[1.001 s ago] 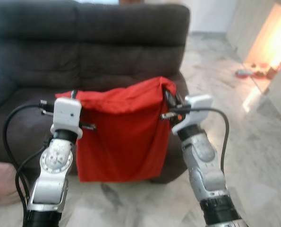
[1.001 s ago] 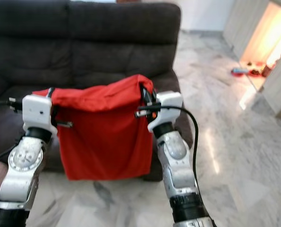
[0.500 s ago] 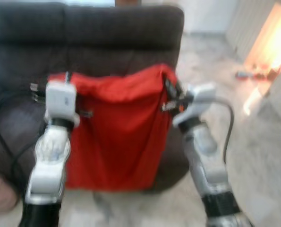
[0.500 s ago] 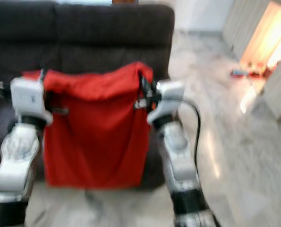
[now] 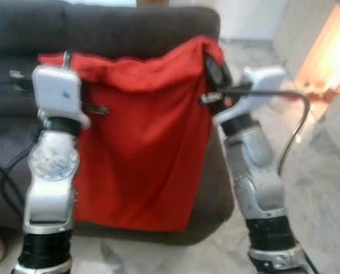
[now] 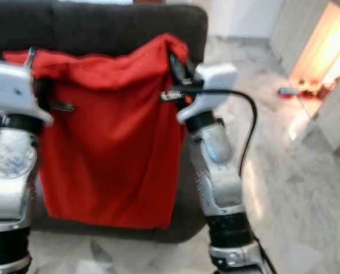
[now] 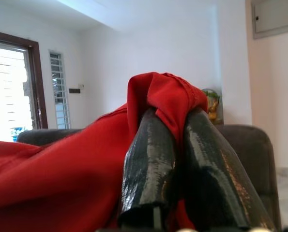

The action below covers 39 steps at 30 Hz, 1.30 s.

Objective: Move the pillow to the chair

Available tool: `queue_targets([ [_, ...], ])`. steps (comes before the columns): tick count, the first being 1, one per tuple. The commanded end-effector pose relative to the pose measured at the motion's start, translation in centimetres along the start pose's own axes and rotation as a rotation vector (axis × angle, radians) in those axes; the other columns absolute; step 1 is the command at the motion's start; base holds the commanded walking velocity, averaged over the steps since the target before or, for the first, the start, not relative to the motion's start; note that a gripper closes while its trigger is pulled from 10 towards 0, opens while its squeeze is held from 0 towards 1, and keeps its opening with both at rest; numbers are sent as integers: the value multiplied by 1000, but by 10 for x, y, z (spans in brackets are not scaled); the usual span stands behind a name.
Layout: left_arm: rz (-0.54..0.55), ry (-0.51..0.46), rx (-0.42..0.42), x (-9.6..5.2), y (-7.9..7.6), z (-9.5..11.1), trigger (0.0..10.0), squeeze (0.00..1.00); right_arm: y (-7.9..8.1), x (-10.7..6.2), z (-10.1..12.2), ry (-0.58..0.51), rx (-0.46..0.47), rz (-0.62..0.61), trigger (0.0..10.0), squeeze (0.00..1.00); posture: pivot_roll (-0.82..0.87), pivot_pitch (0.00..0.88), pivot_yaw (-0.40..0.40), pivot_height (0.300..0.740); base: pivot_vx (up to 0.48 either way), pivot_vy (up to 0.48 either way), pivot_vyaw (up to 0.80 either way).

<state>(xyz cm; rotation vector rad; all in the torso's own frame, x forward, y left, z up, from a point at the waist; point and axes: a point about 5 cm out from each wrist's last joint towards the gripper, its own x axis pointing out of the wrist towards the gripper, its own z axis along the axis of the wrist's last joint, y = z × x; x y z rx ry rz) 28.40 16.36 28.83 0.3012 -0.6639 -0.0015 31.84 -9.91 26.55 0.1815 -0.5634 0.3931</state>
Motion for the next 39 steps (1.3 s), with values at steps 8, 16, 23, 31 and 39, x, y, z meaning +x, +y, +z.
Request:
queue_targets([
  [8, 11, -84, 20, 4, 5, 21, 10000, 0, 29, 8, 29, -124, -10, 152, 10000, 0, 69, 0, -44, 740, 348, 0, 496],
  [16, -5, -62, 21, 2, 2, 16, 10000, 0, 27, 5, 21, -82, 10, 150, 10000, 0, 67, 2, -44, 740, 348, 0, 0],
  [23, -20, -44, 20, -1, 0, 12, 10000, 0, 29, 3, 17, -62, 12, 165, 10000, 0, 69, 4, -45, 740, 349, 0, 0],
  [31, -277, 141, -65, -19, -32, -18, 10000, 0, 29, -4, -5, 50, 0, 186, 10000, 0, 71, 2, -47, 740, 147, 0, 0],
  [39, -446, 279, -106, -44, -56, -40, 10000, 0, 29, -21, -39, 221, -52, 235, 10000, 0, 68, 5, -50, 740, 0, 0, 0],
])
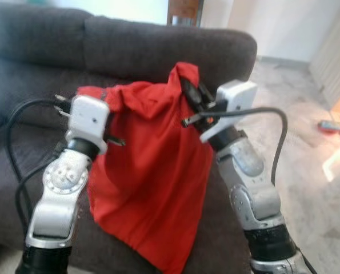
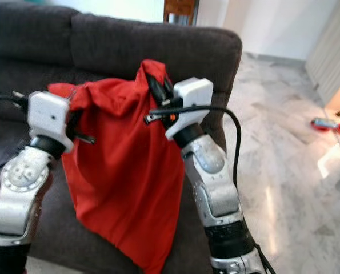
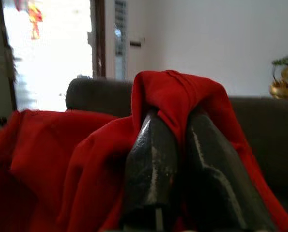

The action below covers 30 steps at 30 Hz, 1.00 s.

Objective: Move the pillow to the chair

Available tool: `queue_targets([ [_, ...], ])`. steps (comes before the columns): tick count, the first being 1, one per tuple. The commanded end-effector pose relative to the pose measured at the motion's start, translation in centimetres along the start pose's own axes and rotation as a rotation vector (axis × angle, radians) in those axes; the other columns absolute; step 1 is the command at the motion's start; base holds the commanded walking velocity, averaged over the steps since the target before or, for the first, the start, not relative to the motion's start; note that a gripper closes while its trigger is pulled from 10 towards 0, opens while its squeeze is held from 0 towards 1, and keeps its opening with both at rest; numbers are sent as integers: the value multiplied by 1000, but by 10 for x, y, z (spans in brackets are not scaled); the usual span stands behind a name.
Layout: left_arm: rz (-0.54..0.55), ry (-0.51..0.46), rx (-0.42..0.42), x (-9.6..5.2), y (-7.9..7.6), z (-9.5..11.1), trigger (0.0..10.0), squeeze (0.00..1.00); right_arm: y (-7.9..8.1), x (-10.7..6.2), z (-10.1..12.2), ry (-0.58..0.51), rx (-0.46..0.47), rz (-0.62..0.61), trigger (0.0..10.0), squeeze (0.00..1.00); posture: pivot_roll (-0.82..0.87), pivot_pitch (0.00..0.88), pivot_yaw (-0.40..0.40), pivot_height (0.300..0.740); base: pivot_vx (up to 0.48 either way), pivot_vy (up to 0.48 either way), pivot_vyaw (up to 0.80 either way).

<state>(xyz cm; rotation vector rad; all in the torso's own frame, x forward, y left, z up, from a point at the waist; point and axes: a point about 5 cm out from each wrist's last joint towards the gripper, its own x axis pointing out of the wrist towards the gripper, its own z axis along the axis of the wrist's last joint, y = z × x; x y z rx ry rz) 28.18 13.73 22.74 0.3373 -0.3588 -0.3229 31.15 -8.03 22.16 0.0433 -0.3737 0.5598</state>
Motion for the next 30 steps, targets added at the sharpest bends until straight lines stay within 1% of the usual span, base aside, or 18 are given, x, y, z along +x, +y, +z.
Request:
queue_targets([
  [1, -94, 44, -13, -2, -15, -8, 10000, 0, 11, 4, -3, 25, -28, 61, 10000, 0, 69, 4, -49, 740, 0, 0, 0],
  [4, -78, 82, 8, -5, -11, -17, 10000, 0, 10, 0, -14, 79, -85, 61, 10000, 0, 68, 3, -49, 740, 0, 0, 0],
  [8, -73, 145, 46, -9, -9, -30, 10000, 0, 8, -3, -23, 124, -98, 48, 10000, 0, 66, 5, -48, 740, 0, 0, 0],
  [13, -80, 161, 48, -11, -13, -34, 10000, 0, 8, -4, -27, 142, -105, 47, 10000, 0, 68, 3, -50, 740, 0, 0, 0],
  [16, -73, 164, 56, -11, -12, -35, 10000, 0, 8, -4, -28, 143, -107, 49, 10000, 0, 68, 3, -50, 740, 0, 0, 0],
  [17, -58, 161, 59, -10, -10, -35, 10000, 16, 8, -4, -28, 144, -104, 51, 10000, 0, 68, 3, -50, 740, 0, 0, 0],
  [18, -47, 159, 62, -10, -8, -35, 10000, 933, 8, -4, -28, 144, -94, 53, 10000, 0, 67, 3, -50, 740, 0, 0, 0],
  [19, -41, 158, 64, -10, -7, -35, 10000, 933, 9, -4, -28, 144, -88, 54, 10000, 0, 67, 3, -50, 740, 0, 0, 0],
  [20, -36, 156, 67, -9, -6, -34, 10000, 1000, 8, -4, -28, 144, -83, 52, 10000, 1000, 67, 3, -50, 740, 0, 0, 0],
  [23, -22, 149, 78, -9, -4, -33, 10000, 1000, 8, -4, -28, 140, -85, 49, 10000, 1000, 67, 3, -50, 740, 0, 0, 0],
  [30, -18, 137, 71, -8, -5, -31, 10000, 1000, 9, -4, -27, 135, -87, 50, 10000, 1000, 66, 7, -50, 740, 0, 0, 0],
])
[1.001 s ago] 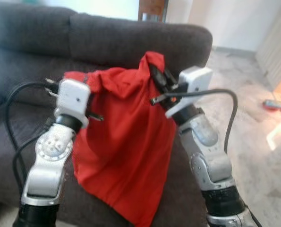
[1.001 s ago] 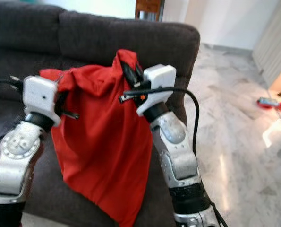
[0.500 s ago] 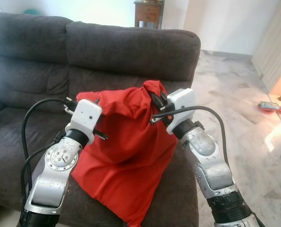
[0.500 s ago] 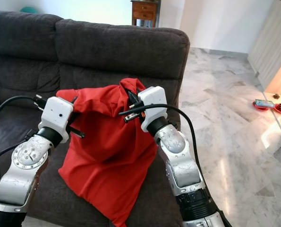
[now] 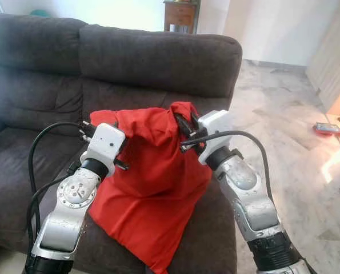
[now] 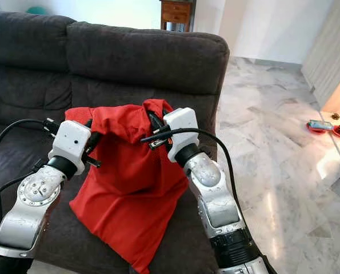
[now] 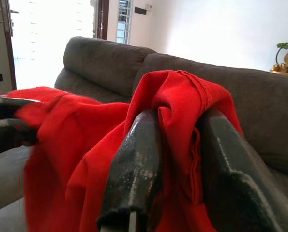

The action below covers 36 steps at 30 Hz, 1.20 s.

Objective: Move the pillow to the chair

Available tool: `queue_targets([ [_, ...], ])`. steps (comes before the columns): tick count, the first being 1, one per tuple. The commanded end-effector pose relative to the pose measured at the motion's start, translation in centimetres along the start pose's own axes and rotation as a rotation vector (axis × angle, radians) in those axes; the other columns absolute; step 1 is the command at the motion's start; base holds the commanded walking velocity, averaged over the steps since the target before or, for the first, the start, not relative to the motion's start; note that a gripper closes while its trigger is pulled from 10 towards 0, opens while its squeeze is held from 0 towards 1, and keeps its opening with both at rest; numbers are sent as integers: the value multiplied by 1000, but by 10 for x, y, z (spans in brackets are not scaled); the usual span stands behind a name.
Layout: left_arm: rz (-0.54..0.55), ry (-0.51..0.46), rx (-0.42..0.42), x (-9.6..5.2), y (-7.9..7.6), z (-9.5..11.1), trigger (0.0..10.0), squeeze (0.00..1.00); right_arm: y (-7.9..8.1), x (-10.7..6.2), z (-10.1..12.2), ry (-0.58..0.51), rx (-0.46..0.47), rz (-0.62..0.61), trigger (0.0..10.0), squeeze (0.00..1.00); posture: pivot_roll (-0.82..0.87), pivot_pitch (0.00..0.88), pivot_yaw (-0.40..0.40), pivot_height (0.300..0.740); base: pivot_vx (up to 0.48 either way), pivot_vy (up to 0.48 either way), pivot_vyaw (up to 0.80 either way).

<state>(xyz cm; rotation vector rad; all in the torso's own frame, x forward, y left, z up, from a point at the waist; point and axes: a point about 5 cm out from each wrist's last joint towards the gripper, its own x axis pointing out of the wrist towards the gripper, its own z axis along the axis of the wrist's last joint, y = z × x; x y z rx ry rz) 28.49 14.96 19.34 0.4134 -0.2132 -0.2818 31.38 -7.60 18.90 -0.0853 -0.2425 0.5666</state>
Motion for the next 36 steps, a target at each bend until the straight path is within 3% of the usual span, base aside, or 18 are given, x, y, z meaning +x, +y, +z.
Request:
queue_targets([
  [1, -15, -25, 16, 4, -4, 4, 10000, 1000, 4, 3, 6, -27, -6, 24, 10000, 1000, 67, 8, -50, 740, 0, 0, 0],
  [9, -18, -33, 18, 5, -4, 6, 10000, 1000, 3, 3, 7, -31, -15, 15, 10000, 965, 66, 11, -49, 740, 0, 0, 0],
  [10, -14, -31, 19, 5, -3, 6, 10000, 1000, 2, 3, 6, -29, -20, 3, 10000, 0, 66, 11, -49, 740, 0, 0, 0],
  [13, -10, -26, 20, 5, -4, 4, 10000, 1000, -3, 2, 4, -18, -32, -32, 10000, 0, 66, 11, -49, 740, 0, 0, 0],
  [14, -12, -14, 13, 5, -5, 1, 10000, 251, -11, 1, 0, 4, -42, -88, 10000, 0, 66, 11, -49, 740, 0, 0, 0],
  [15, -12, -14, 13, 5, -5, 1, 10000, 251, -11, 1, 0, 4, -42, -88, 10000, 0, 66, 11, -49, 740, 0, 0, 0],
  [16, -7, 4, 1, 3, -6, -5, 10000, 0, -24, -2, -7, 42, -58, -173, 10000, 0, 63, 11, -49, 740, 0, 0, 0],
  [20, 26, 67, -30, -3, -7, -25, 10000, 0, -50, -15, -30, 137, -48, -329, 10000, 0, 63, 12, -48, 740, 0, 0, 0],
  [23, 37, 93, -50, -7, -8, -35, 10000, 0, -57, -22, -42, 176, -31, -371, 10000, 0, 63, 12, -47, 740, 0, 0, 0],
  [25, 72, 144, -79, -13, -8, -51, 10000, 0, -68, -36, -63, 242, 15, -451, 10000, 0, 63, 11, -46, 740, 0, 0, 0],
  [26, 98, 230, -128, -25, -10, -77, 10000, 0, -83, -60, -92, 347, 38, -554, 10000, 0, 63, 10, -44, 740, 0, 0, 0],
  [28, 103, 264, -143, -31, -12, -87, 10000, 0, -88, -70, -102, 386, 49, -589, 10000, 0, 63, 10, -44, 740, 0, 0, 0],
  [29, 113, 336, -169, -43, -15, -106, 10000, 0, -94, -90, -120, 463, 67, -649, 10000, 0, 61, 10, -43, 740, 0, 0, 0],
  [30, 113, 336, -169, -43, -15, -106, 10000, 0, -94, -90, -120, 463, 67, -649, 10000, 0, 61, 10, -43, 740, 0, 0, 0],
  [31, 121, 383, -189, -52, -18, -119, 10000, 0, -97, -107, -135, 536, 75, -682, 10000, 0, 61, 8, -42, 740, 0, 0, 0],
  [34, 122, 408, -193, -57, -19, -125, 10000, 0, -97, -116, -141, 572, 72, -694, 10000, 0, 62, 8, -41, 740, 0, 0, 0],
  [35, 121, 496, -222, -72, -29, -146, 10000, 0, -95, -150, -164, 711, 78, -735, 10000, 0, 62, 5, -40, 740, 0, 0, 0],
  [36, 121, 496, -222, -72, -29, -146, 10000, 0, -95, -150, -164, 711, 78, -735, 10000, 0, 62, 5, -40, 740, 0, 0, 0],
])
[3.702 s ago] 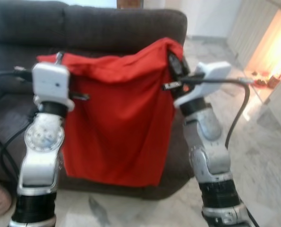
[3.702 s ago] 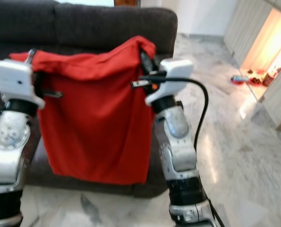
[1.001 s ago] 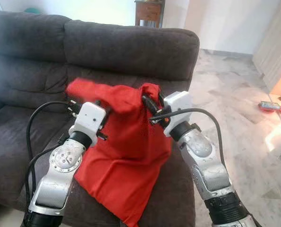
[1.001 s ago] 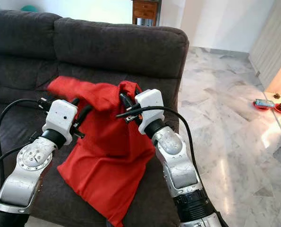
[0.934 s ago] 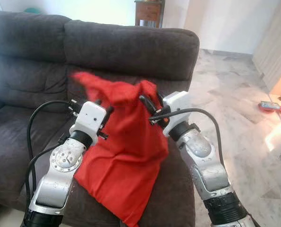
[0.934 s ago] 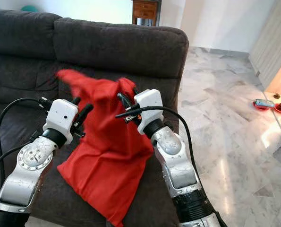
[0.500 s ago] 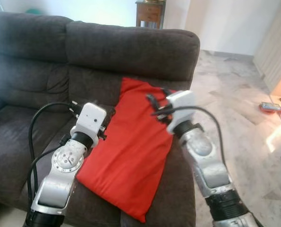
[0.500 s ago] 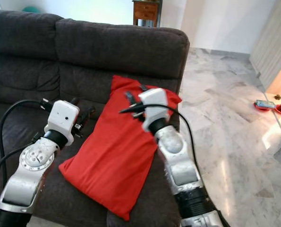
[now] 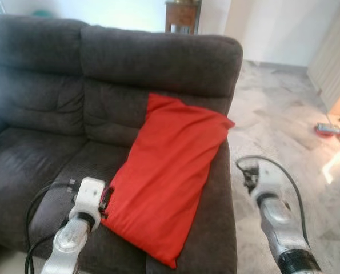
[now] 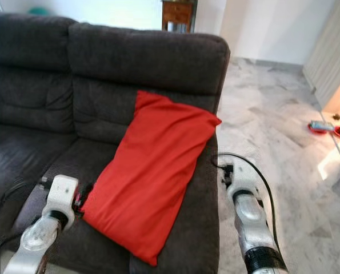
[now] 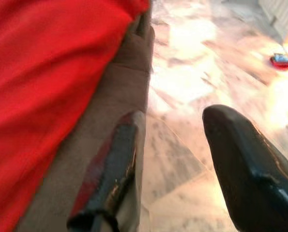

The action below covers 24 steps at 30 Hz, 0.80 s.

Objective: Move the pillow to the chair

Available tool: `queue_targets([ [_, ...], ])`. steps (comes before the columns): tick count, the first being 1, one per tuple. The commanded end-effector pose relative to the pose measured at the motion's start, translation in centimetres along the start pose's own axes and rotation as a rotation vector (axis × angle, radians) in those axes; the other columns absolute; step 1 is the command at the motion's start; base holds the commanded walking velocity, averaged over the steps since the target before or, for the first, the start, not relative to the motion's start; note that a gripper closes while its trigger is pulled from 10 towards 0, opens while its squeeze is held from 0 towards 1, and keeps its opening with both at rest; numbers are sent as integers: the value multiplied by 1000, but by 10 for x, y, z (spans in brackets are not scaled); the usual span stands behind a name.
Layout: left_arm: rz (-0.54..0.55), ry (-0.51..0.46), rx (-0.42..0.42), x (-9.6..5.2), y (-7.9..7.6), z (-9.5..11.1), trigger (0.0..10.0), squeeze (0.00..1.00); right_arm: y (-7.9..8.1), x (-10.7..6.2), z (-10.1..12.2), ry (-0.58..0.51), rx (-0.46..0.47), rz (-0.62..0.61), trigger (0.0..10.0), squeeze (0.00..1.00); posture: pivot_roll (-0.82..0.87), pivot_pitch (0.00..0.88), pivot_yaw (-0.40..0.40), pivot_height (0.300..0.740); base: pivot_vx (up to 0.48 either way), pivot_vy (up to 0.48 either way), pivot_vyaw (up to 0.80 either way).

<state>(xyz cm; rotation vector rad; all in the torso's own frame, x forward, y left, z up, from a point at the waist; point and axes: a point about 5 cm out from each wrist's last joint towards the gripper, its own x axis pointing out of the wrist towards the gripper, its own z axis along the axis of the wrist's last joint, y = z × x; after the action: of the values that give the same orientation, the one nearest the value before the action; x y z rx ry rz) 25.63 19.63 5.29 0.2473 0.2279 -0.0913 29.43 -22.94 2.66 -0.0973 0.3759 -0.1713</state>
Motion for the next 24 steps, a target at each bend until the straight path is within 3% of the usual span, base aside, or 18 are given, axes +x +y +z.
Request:
queue_targets([
  [1, 12, 93, -32, -8, -2, -29, 10000, 0, -18, -11, -38, 131, -19, -57, 10000, 0, 62, 5, -40, 740, 0, 0, 0],
  [6, -3, 159, -57, -11, -10, -52, 10000, 0, -26, -24, -69, 249, -60, -64, 10000, 0, 57, 0, -35, 740, 0, 0, 0],
  [8, -22, 239, -60, -15, -17, -73, 10000, 0, -29, -39, -96, 359, -103, -54, 10000, 0, 52, 0, -32, 740, 0, 0, 0],
  [10, -24, 255, -64, -17, -19, -77, 10000, 0, -30, -43, -101, 378, -113, -52, 10000, 0, 52, 0, -32, 740, 0, 0, 0],
  [17, -53, 375, -64, -29, -26, -107, 10000, 0, -48, -78, -143, 568, -151, -138, 10000, 0, 42, 0, -14, 740, 0, 0, 0],
  [24, -49, 416, -72, -34, -23, -118, 10000, 0, -48, -84, -150, 605, -162, -148, 10000, 0, 38, 0, -4, 740, 0, 0, 0],
])
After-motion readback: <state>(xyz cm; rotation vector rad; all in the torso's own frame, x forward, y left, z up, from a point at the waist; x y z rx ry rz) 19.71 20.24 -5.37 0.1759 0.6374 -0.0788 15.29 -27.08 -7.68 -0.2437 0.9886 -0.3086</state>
